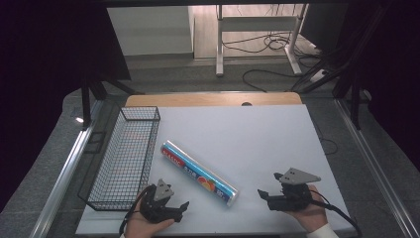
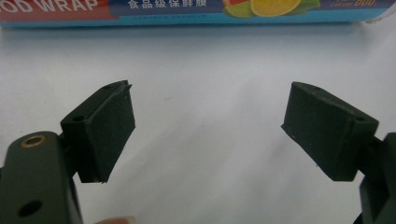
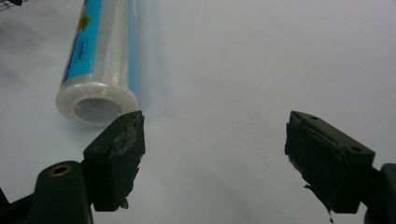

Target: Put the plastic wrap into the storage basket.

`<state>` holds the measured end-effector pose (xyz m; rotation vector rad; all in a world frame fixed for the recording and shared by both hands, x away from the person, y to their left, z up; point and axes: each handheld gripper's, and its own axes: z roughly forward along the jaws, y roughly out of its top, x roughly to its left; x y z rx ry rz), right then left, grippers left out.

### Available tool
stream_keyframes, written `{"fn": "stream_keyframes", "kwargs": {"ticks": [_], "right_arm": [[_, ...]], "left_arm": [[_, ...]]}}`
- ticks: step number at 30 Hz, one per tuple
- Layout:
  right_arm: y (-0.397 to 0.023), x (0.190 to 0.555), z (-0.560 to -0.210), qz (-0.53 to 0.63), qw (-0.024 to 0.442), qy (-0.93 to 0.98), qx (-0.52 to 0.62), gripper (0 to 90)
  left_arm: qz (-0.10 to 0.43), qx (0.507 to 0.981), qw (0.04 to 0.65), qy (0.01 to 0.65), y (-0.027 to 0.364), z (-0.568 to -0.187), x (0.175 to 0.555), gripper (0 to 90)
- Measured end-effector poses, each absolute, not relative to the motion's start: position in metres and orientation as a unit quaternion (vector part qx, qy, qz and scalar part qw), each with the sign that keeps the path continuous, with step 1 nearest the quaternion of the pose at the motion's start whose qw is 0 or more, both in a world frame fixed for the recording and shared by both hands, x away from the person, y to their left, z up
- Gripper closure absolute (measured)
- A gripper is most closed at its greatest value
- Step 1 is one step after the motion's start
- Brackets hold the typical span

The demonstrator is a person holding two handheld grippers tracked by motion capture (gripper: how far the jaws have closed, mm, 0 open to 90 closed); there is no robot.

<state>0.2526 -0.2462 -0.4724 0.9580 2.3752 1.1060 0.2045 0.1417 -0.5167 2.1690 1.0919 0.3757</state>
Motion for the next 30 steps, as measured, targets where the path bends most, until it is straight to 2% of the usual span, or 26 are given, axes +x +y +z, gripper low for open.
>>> {"fn": "stream_keyframes", "kwargs": {"ticks": [15, 23, 30], "right_arm": [[-0.211, 0.271, -0.452, 0.388, 0.151, 0.852, 0.317, 20.9], [-0.192, 0.281, -0.450, 0.384, 0.163, 0.858, 0.302, 20.7], [-0.168, 0.294, -0.448, 0.375, 0.133, 0.870, 0.292, 22.8]], "left_arm": [[0.144, 0.831, 0.336, 0.420, 0.141, -0.518, 0.204, 16.5], [0.144, 0.832, 0.335, 0.418, 0.142, -0.518, 0.203, 16.5], [0.142, 0.833, 0.335, 0.418, 0.141, -0.519, 0.203, 16.5]]}}
